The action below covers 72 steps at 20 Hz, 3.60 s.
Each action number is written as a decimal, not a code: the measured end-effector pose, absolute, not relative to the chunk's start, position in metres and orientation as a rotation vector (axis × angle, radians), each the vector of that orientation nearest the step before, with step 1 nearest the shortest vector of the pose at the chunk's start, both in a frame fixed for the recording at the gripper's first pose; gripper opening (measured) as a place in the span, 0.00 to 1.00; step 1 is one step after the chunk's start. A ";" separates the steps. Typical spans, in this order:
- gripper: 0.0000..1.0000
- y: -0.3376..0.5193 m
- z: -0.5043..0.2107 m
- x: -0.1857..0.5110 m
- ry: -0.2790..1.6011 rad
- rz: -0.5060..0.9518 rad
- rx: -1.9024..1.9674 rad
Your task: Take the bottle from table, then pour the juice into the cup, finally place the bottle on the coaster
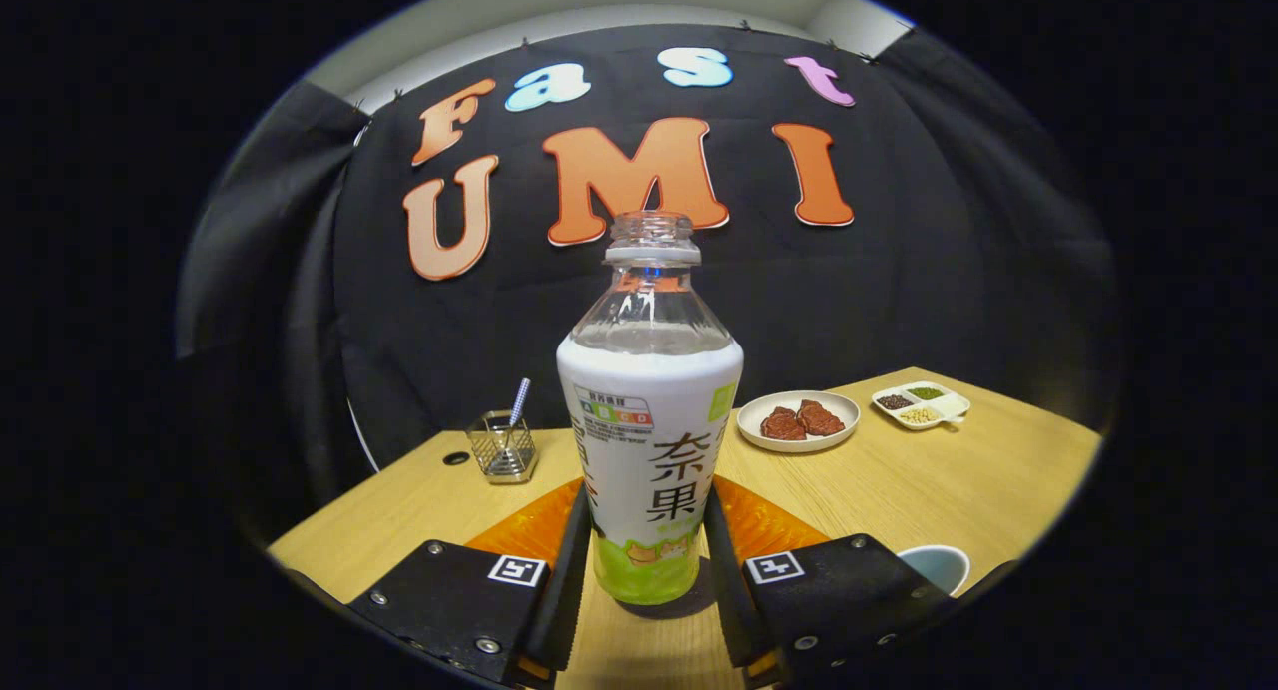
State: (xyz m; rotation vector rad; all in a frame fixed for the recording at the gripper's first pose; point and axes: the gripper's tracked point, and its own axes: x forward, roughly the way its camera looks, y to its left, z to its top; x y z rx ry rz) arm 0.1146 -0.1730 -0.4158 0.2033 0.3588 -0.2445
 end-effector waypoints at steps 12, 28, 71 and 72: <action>0.59 -0.177 -0.473 0.125 0.496 -0.198 0.111; 0.97 -0.172 -0.402 0.109 0.376 -0.209 0.147; 0.97 -0.003 -0.065 -0.085 -0.024 -0.037 0.104; 0.97 -0.005 -0.066 -0.086 -0.024 -0.046 0.095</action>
